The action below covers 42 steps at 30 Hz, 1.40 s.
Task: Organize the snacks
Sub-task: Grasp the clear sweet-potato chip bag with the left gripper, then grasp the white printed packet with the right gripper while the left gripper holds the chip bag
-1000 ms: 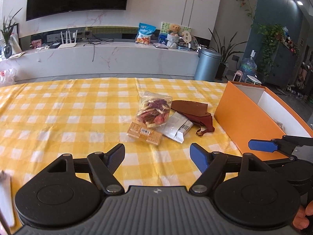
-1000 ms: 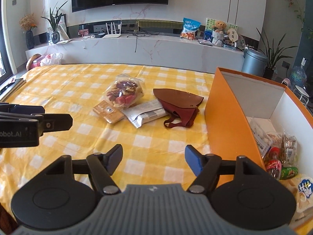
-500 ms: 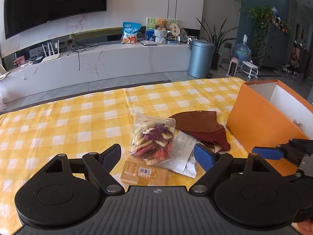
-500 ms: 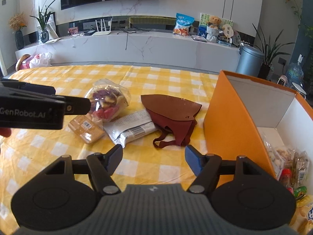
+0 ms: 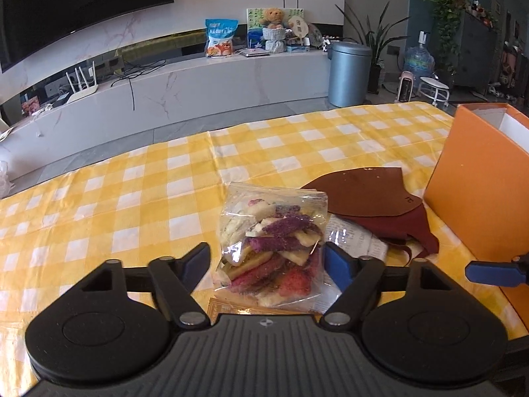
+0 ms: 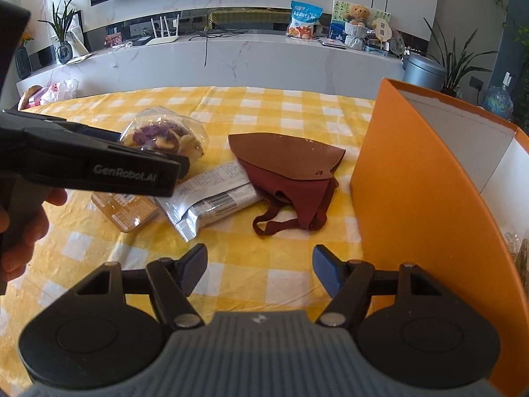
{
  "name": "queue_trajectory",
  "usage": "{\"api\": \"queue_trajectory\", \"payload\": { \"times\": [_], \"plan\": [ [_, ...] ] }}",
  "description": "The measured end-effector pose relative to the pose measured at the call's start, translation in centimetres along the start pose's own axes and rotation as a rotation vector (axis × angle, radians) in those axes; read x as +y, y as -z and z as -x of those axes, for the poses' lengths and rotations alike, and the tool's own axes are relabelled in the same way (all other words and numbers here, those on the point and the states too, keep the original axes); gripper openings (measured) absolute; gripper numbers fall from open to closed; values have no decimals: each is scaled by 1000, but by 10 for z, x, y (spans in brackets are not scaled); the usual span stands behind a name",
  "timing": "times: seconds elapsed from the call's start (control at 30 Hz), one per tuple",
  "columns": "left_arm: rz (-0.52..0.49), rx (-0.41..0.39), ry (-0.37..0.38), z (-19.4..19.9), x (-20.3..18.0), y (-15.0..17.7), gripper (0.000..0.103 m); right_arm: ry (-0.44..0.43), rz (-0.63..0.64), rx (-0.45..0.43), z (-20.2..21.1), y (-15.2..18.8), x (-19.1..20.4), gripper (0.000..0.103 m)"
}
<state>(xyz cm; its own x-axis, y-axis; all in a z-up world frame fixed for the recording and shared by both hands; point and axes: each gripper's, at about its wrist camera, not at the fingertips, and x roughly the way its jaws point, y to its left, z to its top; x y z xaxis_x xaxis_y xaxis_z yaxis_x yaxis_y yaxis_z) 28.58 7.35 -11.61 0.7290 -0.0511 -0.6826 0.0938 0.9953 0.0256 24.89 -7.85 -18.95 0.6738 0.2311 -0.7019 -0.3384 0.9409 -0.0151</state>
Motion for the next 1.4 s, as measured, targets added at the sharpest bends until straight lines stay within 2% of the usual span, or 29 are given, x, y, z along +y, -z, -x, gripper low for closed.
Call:
{"api": "queue_trajectory", "payload": {
  "times": [0.1,0.27,0.5,0.6,0.77,0.93,1.07,1.2,1.27,1.4],
  "plan": [
    [-3,-6,8,1,0,1,72,-7,-6,2,-3,1,-1,69],
    [31,-9,-31,9,5,2,66,-26,-23,-11,-4,-1,1,69],
    [125,-22,-89,37,34,9,66,-80,-48,-21,-16,-18,15,69],
    [166,-24,-106,48,45,14,66,-99,-96,4,-26,-25,22,69],
    [200,-29,-124,61,58,20,66,-97,-193,49,-44,-33,34,75],
    [225,-25,-129,67,65,28,66,-25,-236,43,-59,-45,41,83],
    [249,-13,-126,68,68,32,66,61,-242,36,-71,-54,49,82],
    [259,-8,-120,68,71,33,66,146,-173,18,-78,-55,56,71],
    [264,-8,-117,69,71,34,66,146,-166,5,-77,-55,54,62],
    [278,-13,-105,73,71,36,66,130,-167,20,-79,-62,43,53]
  ]
}}
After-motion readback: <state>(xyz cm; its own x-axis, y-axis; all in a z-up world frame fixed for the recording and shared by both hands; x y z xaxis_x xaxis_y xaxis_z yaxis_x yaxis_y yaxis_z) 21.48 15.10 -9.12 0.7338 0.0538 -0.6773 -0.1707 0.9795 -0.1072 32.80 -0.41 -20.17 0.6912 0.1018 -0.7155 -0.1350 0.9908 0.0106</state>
